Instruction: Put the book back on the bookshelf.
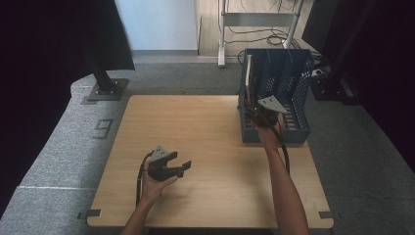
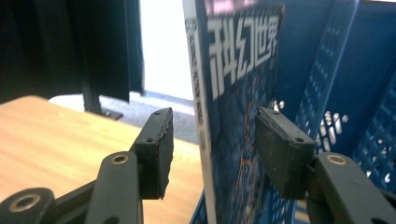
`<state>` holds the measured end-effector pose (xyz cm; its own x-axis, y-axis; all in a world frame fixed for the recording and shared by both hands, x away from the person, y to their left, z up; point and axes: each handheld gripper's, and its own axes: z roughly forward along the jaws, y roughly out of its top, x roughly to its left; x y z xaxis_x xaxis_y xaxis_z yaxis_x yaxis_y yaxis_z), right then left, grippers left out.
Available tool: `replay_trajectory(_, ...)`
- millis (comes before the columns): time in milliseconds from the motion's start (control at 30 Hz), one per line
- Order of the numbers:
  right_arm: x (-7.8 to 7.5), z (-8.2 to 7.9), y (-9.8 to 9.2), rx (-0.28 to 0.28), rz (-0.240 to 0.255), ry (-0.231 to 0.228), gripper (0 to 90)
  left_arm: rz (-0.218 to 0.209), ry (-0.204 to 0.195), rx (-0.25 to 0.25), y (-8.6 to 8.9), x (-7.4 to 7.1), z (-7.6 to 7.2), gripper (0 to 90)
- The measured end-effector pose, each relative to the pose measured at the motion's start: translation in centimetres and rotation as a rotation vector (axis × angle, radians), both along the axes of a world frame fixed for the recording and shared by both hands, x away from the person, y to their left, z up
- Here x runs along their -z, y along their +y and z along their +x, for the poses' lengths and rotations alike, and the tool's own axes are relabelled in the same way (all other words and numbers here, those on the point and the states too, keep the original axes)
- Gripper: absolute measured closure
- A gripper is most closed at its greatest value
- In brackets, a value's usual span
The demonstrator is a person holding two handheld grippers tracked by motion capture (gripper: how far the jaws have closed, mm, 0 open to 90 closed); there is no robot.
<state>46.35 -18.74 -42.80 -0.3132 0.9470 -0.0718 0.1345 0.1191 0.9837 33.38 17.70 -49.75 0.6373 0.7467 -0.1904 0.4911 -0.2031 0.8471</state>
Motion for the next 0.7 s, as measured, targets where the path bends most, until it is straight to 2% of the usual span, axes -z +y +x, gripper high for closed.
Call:
replay_trajectory(100,0.1,-0.4,-0.3,-0.017,0.006,0.022,46.9,-0.002,-0.005,0.003,-0.1,-0.2,-0.2,25.1)
replay_trajectory(133,0.2,-0.6,-0.4,-0.02,0.008,0.009,47.3,-0.002,-0.006,0.004,-0.2,-0.2,-0.2,25.1)
replay_trajectory(233,0.4,-1.2,-0.5,-0.035,0.011,0.019,46.8,-0.004,-0.009,0.006,-0.2,-0.4,-0.3,25.1)
replay_trajectory(300,0.5,-1.6,-0.6,-0.053,0.015,0.04,46.4,-0.004,-0.009,0.007,-0.2,-0.4,-0.3,25.1)
replay_trajectory(367,0.7,-2.3,-0.6,-0.06,0.011,0.024,47.1,-0.007,-0.009,0.006,-0.1,-0.4,-0.3,25.1)
replay_trajectory(467,1.0,-2.9,-0.7,-0.072,0.015,0.04,46.2,-0.009,-0.01,0.008,-0.2,-0.5,-0.3,25.1)
replay_trajectory(700,1.7,-4.5,-1.2,-0.088,0.027,0.04,46.6,-0.009,-0.009,0.01,-0.2,-0.5,-0.4,25.1)
